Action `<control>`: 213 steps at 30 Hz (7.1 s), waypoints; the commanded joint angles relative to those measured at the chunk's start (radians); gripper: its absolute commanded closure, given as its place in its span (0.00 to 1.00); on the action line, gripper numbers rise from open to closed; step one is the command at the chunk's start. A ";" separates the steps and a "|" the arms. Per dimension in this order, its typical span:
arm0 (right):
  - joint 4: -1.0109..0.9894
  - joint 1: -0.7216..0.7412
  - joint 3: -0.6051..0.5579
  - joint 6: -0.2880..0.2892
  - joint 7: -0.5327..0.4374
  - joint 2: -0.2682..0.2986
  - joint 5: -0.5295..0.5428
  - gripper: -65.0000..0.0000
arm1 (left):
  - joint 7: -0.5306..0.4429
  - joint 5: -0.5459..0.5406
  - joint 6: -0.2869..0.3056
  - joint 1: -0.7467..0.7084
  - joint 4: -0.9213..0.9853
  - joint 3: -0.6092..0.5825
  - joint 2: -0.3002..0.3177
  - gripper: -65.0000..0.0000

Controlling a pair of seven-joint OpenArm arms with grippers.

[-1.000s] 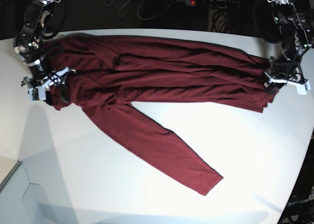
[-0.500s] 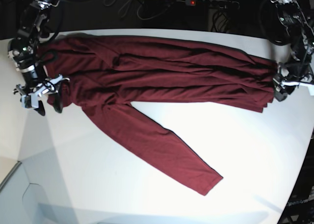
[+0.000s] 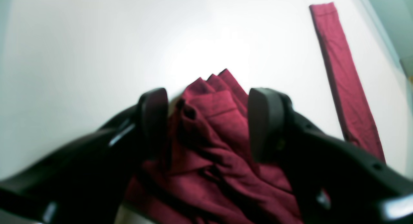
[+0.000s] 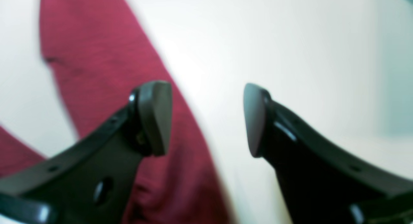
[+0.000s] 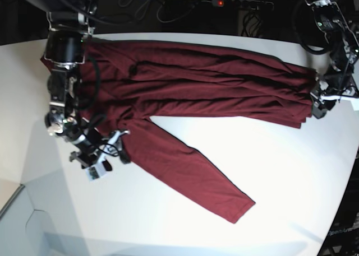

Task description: Layout the t-shirt on the table in an organized manner, then fold the t-shirt properly

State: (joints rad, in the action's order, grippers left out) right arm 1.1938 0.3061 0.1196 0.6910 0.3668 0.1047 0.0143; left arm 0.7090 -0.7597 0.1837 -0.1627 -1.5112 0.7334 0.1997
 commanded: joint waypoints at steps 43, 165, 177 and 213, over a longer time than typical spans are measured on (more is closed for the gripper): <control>-0.757 0.364 -0.384 -0.287 -0.340 -0.035 0.020 0.20 | -0.015 -0.013 0.007 0.008 -0.009 0.002 0.007 0.42; 0.660 -0.537 -0.710 -0.281 0.051 0.011 0.022 0.62 | -0.147 0.558 0.006 0.670 0.548 -0.911 -0.294 0.06; 0.660 -0.532 -0.714 -0.281 0.051 0.011 0.022 0.62 | -0.306 0.711 0.006 0.710 0.808 -0.912 -0.354 0.06; 0.653 -0.522 -0.710 -0.281 0.053 0.014 0.022 0.62 | -0.263 0.823 0.006 0.599 0.518 -0.671 -0.342 1.00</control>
State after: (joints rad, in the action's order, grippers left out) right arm 1.8324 -0.2173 -0.5903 0.4103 0.4454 0.1215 0.0231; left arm 0.4751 0.0673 0.1864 0.3939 -0.9585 0.0643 -0.1322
